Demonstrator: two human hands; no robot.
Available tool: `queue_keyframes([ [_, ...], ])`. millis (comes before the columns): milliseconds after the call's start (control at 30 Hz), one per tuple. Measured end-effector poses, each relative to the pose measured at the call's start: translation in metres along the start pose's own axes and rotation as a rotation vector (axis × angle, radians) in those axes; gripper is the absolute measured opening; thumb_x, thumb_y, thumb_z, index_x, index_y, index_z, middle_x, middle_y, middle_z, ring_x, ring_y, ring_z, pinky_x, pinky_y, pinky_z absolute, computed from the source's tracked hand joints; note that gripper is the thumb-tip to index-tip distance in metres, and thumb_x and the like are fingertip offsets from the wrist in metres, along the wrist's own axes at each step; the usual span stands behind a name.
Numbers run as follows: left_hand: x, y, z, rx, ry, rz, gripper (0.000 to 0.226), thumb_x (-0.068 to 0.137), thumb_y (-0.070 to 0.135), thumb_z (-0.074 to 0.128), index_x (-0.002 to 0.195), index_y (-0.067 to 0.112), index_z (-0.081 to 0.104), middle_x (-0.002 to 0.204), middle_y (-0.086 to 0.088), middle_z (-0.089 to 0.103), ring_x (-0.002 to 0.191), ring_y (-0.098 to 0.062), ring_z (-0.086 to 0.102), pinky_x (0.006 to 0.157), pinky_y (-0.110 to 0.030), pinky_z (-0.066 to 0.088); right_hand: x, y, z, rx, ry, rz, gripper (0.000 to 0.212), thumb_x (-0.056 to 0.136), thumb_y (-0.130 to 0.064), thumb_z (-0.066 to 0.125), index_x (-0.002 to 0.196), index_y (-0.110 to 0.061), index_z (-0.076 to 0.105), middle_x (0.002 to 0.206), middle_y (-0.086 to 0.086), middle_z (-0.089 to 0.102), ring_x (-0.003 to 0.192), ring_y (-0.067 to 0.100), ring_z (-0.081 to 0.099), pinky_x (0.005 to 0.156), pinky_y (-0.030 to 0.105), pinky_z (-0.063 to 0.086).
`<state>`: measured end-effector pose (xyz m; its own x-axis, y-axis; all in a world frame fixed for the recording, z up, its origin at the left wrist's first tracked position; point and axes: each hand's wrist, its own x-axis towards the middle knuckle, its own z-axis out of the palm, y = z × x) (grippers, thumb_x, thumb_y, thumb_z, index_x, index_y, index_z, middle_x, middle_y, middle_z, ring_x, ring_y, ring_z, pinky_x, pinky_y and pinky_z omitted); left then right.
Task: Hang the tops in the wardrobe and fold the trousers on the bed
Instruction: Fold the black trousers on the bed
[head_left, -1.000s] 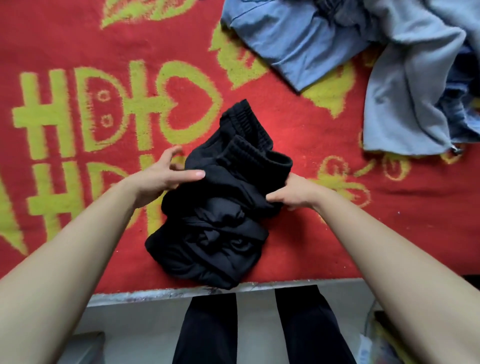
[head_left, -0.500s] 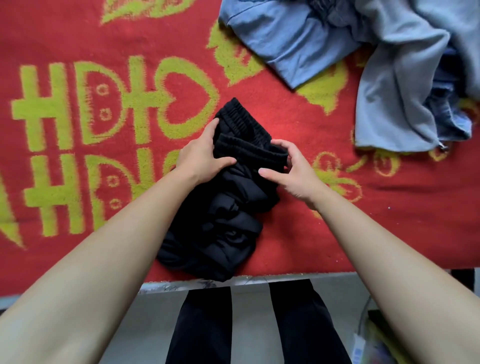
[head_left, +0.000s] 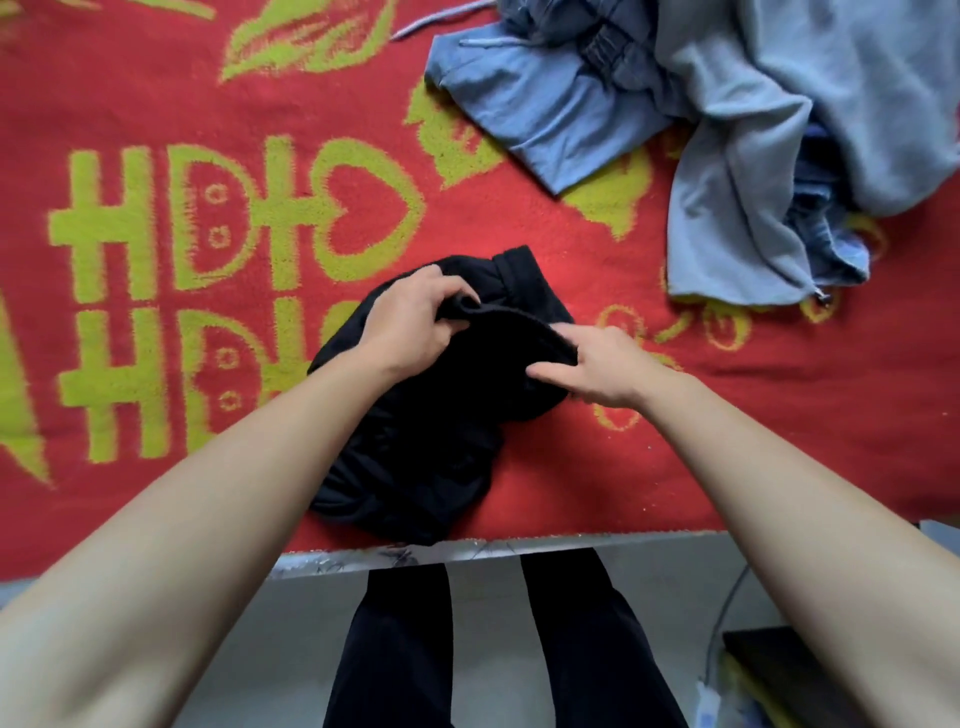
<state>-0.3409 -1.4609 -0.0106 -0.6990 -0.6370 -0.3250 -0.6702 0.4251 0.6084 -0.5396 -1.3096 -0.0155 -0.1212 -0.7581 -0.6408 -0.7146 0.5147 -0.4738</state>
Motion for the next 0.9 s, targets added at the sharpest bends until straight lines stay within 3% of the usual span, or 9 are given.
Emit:
queue_keyframes([
  [67, -0.014, 0.010, -0.023, -0.101, 0.110, -0.014, 0.023, 0.082, 0.009, 0.072, 0.101, 0.023, 0.072, 0.089, 0.002, 0.054, 0.087, -0.021, 0.055, 0.079, -0.036, 0.044, -0.012, -0.014, -0.011, -0.134, -0.078, -0.043, 0.035, 0.079, -0.068, 0.065, 0.096, -0.037, 0.061, 0.084, -0.008, 0.066, 0.086, 0.022, 0.064, 0.072, 0.032, 0.047],
  [133, -0.021, 0.026, -0.064, -0.153, 0.259, -0.022, 0.026, 0.079, 0.002, 0.070, 0.096, 0.022, 0.072, 0.088, 0.001, 0.055, 0.084, -0.017, 0.054, 0.081, -0.034, 0.046, -0.023, -0.036, -0.032, -0.269, -0.056, -0.093, 0.037, 0.074, -0.066, 0.070, 0.083, -0.034, 0.055, 0.079, -0.008, 0.057, 0.080, 0.021, 0.058, 0.070, 0.034, 0.047],
  [233, -0.029, 0.060, -0.151, -0.141, 0.447, 0.005, 0.027, 0.078, 0.002, 0.067, 0.097, 0.022, 0.071, 0.091, 0.002, 0.057, 0.087, -0.017, 0.057, 0.081, -0.030, 0.046, -0.040, -0.083, -0.084, -0.404, 0.215, -0.209, 0.027, 0.077, -0.054, 0.073, 0.090, -0.031, 0.067, 0.088, -0.003, 0.047, 0.095, 0.030, 0.056, 0.076, 0.037, 0.038],
  [367, -0.053, 0.113, -0.284, -0.085, 0.711, 0.035, 0.022, 0.082, 0.016, 0.068, 0.103, 0.018, 0.071, 0.099, -0.010, 0.063, 0.094, -0.026, 0.061, 0.085, -0.034, 0.047, -0.074, -0.168, -0.191, -0.325, 0.507, -0.306, 0.039, 0.071, -0.052, 0.079, 0.098, -0.025, 0.074, 0.112, 0.006, 0.060, 0.111, 0.034, 0.052, 0.087, 0.041, 0.037],
  [533, -0.120, 0.176, -0.436, -0.001, 0.991, 0.097, 0.025, 0.083, 0.021, 0.068, 0.107, 0.021, 0.072, 0.102, -0.012, 0.066, 0.098, -0.030, 0.063, 0.087, -0.033, 0.046, -0.160, -0.268, -0.321, -0.148, 0.548, -0.355, 0.038, 0.078, -0.046, 0.077, 0.091, -0.023, 0.050, 0.086, 0.002, 0.063, 0.086, 0.026, 0.063, 0.071, 0.034, 0.046],
  [600, -0.146, 0.202, -0.486, 0.004, 1.079, 0.133, 0.026, 0.083, 0.023, 0.067, 0.108, 0.022, 0.072, 0.104, -0.010, 0.068, 0.099, -0.028, 0.064, 0.085, -0.029, 0.045, -0.203, -0.308, -0.364, -0.153, 0.605, -0.394, 0.041, 0.075, -0.050, 0.080, 0.098, -0.027, 0.056, 0.087, -0.003, 0.065, 0.083, 0.018, 0.064, 0.072, 0.029, 0.050],
  [700, -0.180, 0.237, -0.543, 0.005, 1.195, 0.184, 0.026, 0.082, 0.026, 0.066, 0.107, 0.019, 0.071, 0.103, -0.009, 0.071, 0.098, -0.028, 0.064, 0.075, -0.025, 0.040, -0.268, -0.360, -0.415, -0.186, 0.591, -0.424, 0.036, 0.066, -0.058, 0.084, 0.084, -0.034, 0.065, 0.083, -0.017, 0.067, 0.080, 0.003, 0.065, 0.067, 0.016, 0.047],
  [800, -0.206, 0.258, -0.577, 0.005, 1.273, 0.209, 0.026, 0.082, 0.029, 0.063, 0.105, 0.021, 0.069, 0.102, -0.007, 0.070, 0.096, -0.028, 0.064, 0.072, -0.024, 0.038, -0.315, -0.394, -0.441, -0.282, 0.534, -0.338, 0.037, 0.061, -0.054, 0.088, 0.083, -0.029, 0.073, 0.073, -0.013, 0.072, 0.068, 0.004, 0.069, 0.063, 0.023, 0.053],
  [900, -0.226, 0.264, -0.596, 0.073, 1.317, 0.170, 0.027, 0.083, 0.030, 0.059, 0.106, 0.016, 0.066, 0.106, -0.012, 0.066, 0.100, -0.031, 0.061, 0.074, -0.031, 0.041, -0.338, -0.408, -0.446, -0.284, 0.533, -0.313, 0.040, 0.066, -0.053, 0.086, 0.091, -0.025, 0.071, 0.070, -0.011, 0.072, 0.061, 0.008, 0.070, 0.053, 0.022, 0.050],
])
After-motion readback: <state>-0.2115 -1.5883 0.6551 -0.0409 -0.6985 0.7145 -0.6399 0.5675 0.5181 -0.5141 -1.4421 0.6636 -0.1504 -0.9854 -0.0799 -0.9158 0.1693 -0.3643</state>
